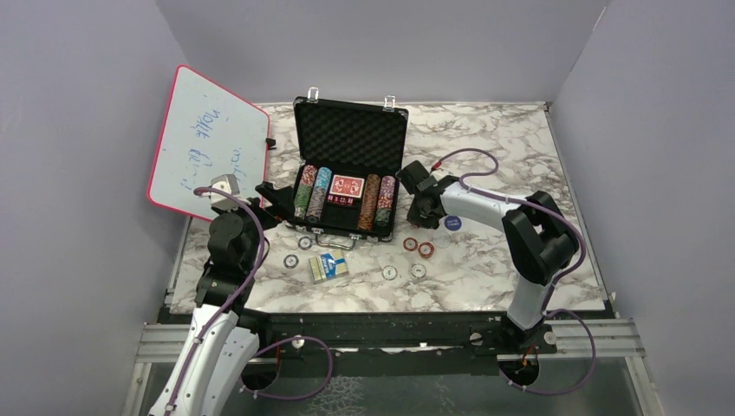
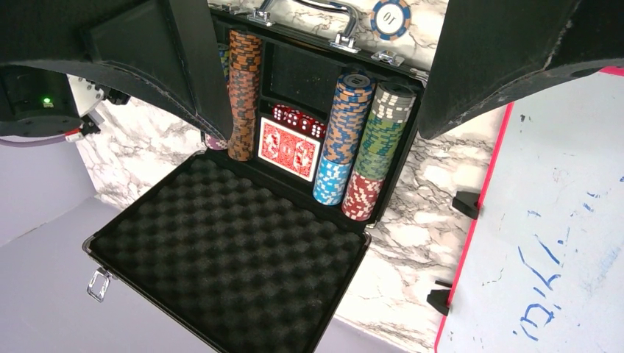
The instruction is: Pack up texas hold em set
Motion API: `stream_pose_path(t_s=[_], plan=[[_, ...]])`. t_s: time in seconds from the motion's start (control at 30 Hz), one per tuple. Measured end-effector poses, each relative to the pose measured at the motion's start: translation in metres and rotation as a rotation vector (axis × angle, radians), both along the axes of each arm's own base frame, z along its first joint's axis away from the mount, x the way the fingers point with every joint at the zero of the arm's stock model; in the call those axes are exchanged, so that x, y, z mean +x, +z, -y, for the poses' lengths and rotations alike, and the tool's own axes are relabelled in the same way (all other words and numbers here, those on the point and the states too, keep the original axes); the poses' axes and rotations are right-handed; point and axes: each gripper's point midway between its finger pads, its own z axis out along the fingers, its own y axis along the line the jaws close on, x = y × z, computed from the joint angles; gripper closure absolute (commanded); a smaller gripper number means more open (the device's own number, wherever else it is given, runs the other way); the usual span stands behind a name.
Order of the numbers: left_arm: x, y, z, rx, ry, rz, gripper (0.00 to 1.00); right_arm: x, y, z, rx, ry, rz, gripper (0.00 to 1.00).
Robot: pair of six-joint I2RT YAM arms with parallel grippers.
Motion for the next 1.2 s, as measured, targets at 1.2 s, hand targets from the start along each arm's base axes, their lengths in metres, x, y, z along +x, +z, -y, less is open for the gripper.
stream_pose_path(t_s=[1.2], plan=[[0.0, -0.004, 0.0, 0.001, 0.0, -0.008, 0.01, 0.064, 0.053, -0.182, 0.025, 0.49, 0.185, 0.83]])
